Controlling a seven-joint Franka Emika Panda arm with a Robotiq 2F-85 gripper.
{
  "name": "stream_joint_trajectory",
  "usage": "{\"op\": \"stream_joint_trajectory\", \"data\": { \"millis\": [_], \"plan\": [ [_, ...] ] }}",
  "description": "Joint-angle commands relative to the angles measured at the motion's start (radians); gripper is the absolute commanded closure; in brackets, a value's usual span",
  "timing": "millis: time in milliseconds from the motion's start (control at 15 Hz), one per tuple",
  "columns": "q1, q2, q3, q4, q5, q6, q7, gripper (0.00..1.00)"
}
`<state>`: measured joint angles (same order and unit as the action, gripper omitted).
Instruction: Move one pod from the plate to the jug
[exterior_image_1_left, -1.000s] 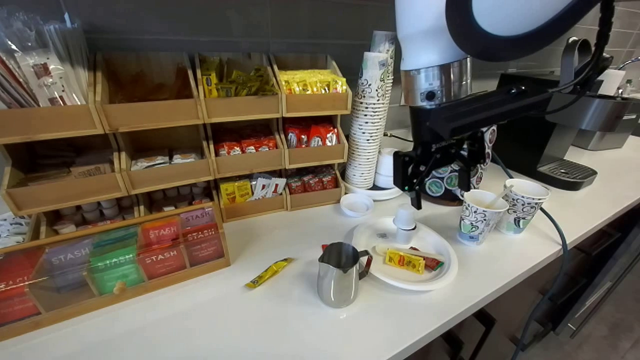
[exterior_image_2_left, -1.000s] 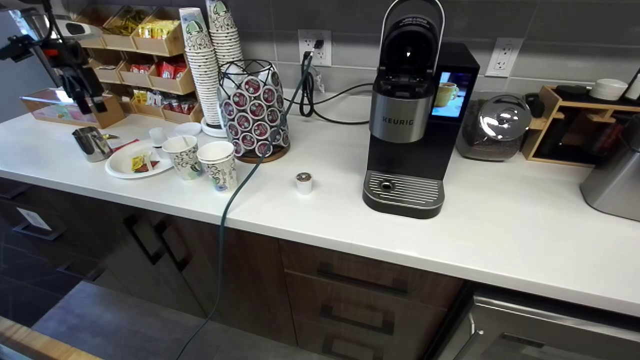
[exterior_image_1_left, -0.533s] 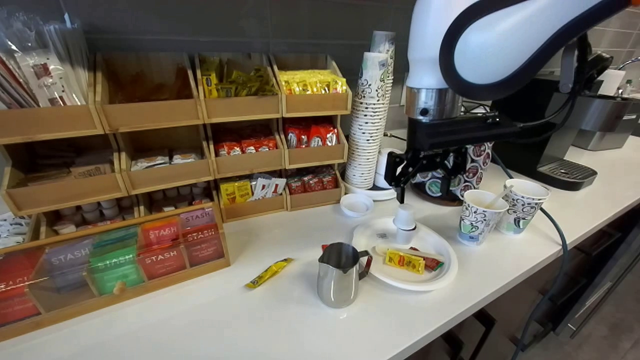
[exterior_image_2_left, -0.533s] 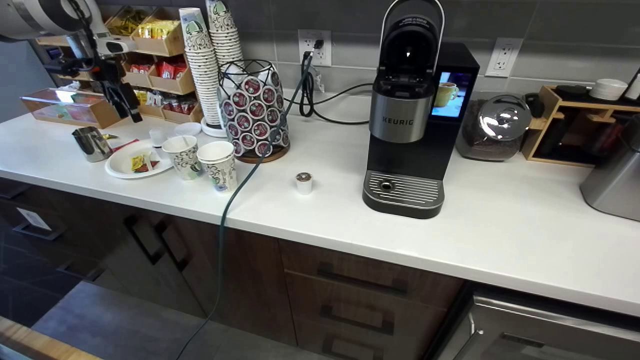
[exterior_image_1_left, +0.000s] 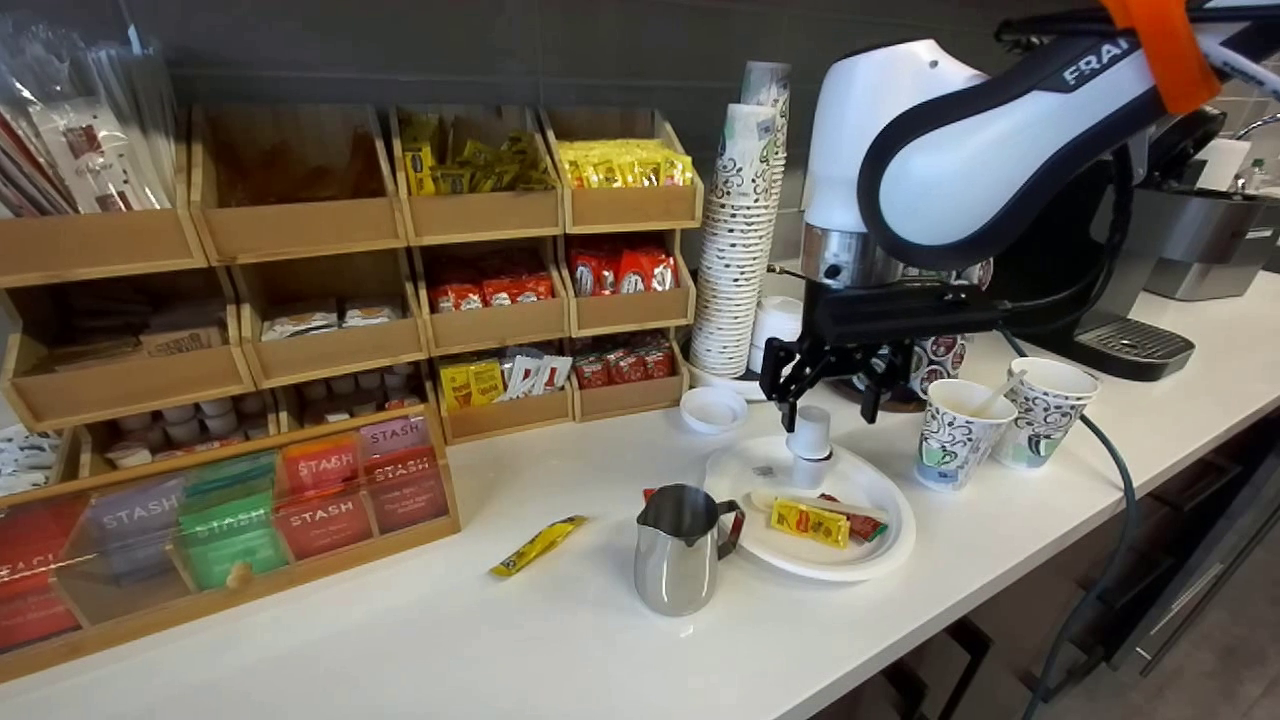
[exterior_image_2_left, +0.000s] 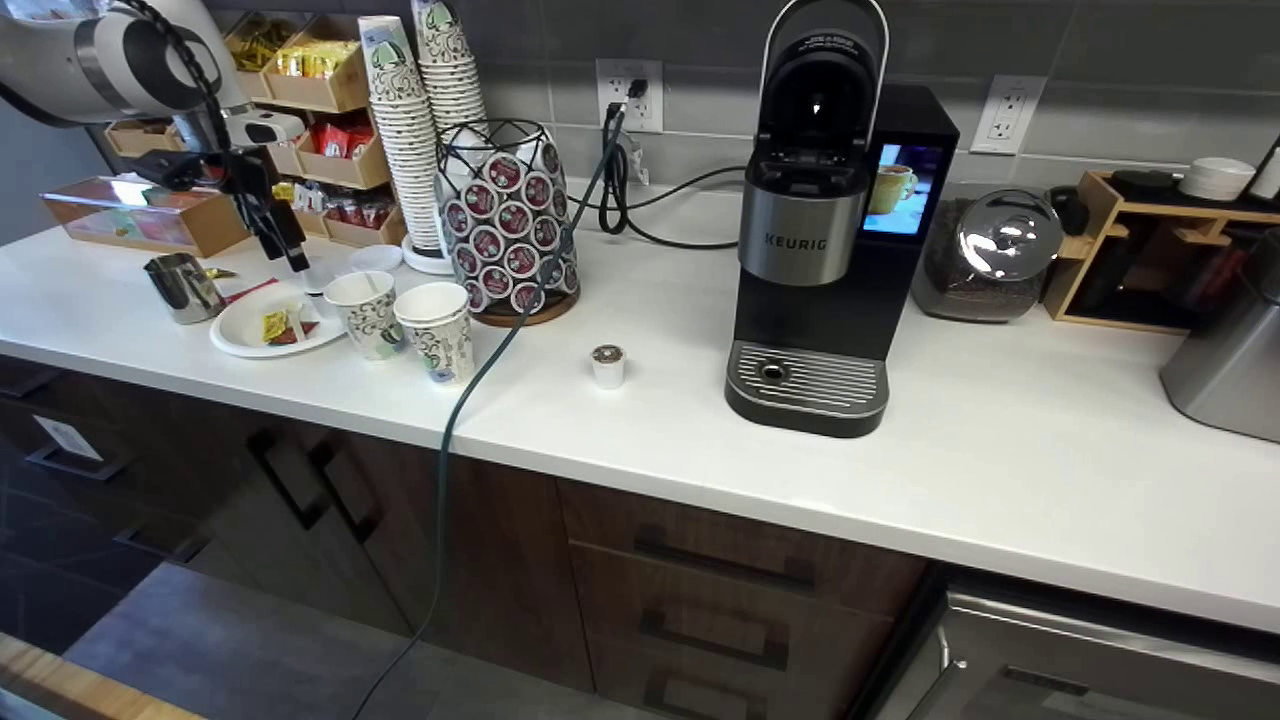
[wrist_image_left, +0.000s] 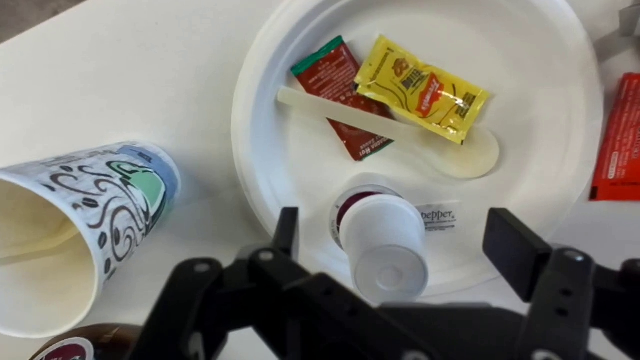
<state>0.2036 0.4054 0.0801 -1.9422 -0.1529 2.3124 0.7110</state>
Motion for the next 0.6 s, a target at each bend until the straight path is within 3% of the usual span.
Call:
{"op": "stream_joint_trajectory", "data": {
  "millis": [0,200,533],
  "plan": [
    [0.035,0.032,-0.038,0.013,0.002,0.044,0.052,0.08],
    [0.050,0.049,-0.058,0.021,-0.008,0.070,0.081,0.39],
    [0.074,0.054,-0.087,0.021,-0.032,0.091,0.126,0.79]
  ]
}}
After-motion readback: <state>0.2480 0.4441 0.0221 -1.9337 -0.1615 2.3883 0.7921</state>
